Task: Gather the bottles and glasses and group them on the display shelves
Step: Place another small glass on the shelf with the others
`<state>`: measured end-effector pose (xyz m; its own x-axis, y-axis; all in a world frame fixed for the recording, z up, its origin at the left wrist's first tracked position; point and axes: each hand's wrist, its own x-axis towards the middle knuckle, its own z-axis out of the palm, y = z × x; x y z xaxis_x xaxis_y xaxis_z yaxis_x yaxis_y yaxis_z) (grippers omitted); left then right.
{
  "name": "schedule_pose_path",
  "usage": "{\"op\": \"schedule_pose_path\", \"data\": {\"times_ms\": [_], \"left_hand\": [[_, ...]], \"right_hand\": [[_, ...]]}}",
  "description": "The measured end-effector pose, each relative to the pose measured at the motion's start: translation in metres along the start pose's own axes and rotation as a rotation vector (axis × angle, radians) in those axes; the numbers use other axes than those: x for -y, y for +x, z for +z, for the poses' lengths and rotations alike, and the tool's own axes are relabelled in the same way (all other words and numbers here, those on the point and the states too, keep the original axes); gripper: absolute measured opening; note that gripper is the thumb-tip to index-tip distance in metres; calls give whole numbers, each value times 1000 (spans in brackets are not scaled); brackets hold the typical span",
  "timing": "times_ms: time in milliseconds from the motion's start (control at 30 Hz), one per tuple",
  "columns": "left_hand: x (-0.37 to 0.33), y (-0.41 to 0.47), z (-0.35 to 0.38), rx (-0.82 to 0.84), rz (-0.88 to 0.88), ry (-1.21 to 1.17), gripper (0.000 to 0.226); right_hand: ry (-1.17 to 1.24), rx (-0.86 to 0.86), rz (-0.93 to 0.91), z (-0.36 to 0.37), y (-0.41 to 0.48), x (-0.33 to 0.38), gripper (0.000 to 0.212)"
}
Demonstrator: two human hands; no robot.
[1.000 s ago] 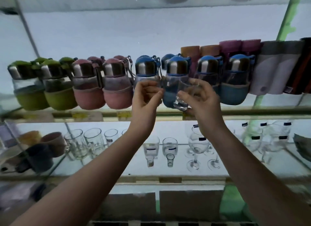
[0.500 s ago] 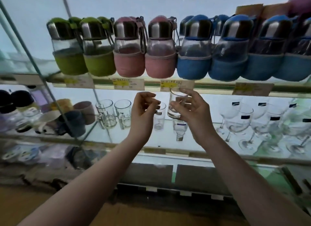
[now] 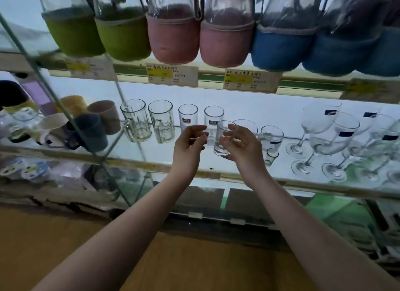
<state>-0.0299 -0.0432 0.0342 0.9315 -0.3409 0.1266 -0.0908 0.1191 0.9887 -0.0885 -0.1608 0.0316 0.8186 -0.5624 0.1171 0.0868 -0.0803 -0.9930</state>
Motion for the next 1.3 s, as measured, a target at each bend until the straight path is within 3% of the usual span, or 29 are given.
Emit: {"op": "schedule_pose_path", "data": {"times_ms": [733, 1300], "left_hand": [[68, 31, -12, 3, -247, 192, 22], [73, 44, -12, -31, -294, 201, 23]], "right_hand": [[-264, -25, 126, 18, 35, -82, 51], [-319, -18, 196, 26, 46, -92, 53]]}}
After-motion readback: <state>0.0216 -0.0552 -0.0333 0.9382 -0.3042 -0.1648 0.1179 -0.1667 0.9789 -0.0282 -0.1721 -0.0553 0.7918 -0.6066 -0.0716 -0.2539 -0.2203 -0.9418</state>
